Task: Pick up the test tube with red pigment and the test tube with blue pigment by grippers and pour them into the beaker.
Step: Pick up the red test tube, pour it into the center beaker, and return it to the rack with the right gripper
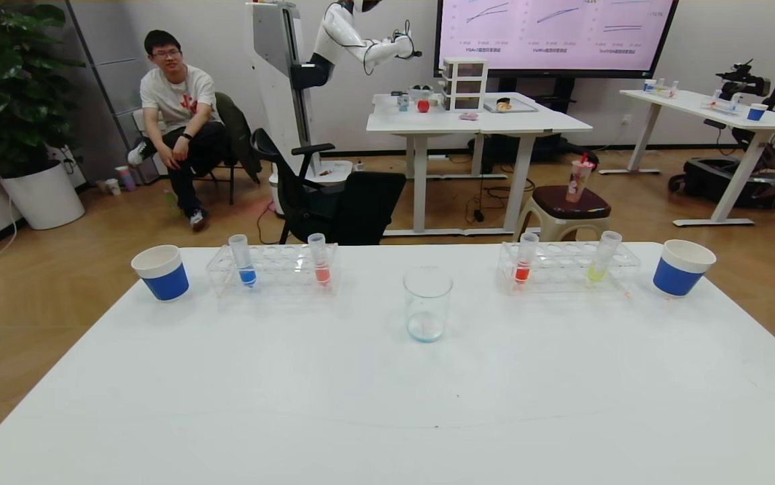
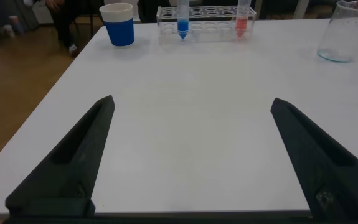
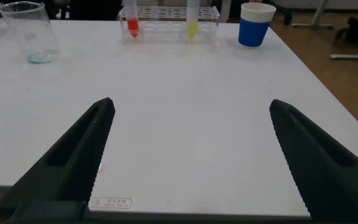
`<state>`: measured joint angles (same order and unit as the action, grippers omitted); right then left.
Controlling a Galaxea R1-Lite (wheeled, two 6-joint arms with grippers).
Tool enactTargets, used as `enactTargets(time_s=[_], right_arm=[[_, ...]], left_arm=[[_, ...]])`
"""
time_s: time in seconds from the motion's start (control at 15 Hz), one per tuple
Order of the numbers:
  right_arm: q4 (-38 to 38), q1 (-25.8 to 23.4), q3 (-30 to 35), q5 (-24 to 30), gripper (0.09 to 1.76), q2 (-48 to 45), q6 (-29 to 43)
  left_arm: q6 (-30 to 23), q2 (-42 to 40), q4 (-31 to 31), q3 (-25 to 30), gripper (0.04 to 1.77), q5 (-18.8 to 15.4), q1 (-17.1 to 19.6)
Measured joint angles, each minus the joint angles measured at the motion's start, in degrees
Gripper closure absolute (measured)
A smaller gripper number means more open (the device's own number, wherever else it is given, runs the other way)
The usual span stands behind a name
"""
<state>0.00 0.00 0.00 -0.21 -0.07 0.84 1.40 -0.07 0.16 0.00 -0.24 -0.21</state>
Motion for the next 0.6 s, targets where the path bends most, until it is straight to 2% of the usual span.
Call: enactTargets(time_s=[0.13,0.33,0.6], right_arm=[[-0.3,0.0,-0.2,-0.1,0.11,0.0,-0.2],[0.0,-0.1,-4.8,0.1,0.11,1.1,-0.7],[-4.7,1.6,-15.2,0.1,0.11,14.6,-0.6]], left_arm=[[0.0,0.0,0.0,0.0,0.06,0.0,0.0],[0.0,0.0,0.0,0.0,0.06,0.0,0.0],[0.0,0.0,0.0,0.0,0.06,0.0,0.0]])
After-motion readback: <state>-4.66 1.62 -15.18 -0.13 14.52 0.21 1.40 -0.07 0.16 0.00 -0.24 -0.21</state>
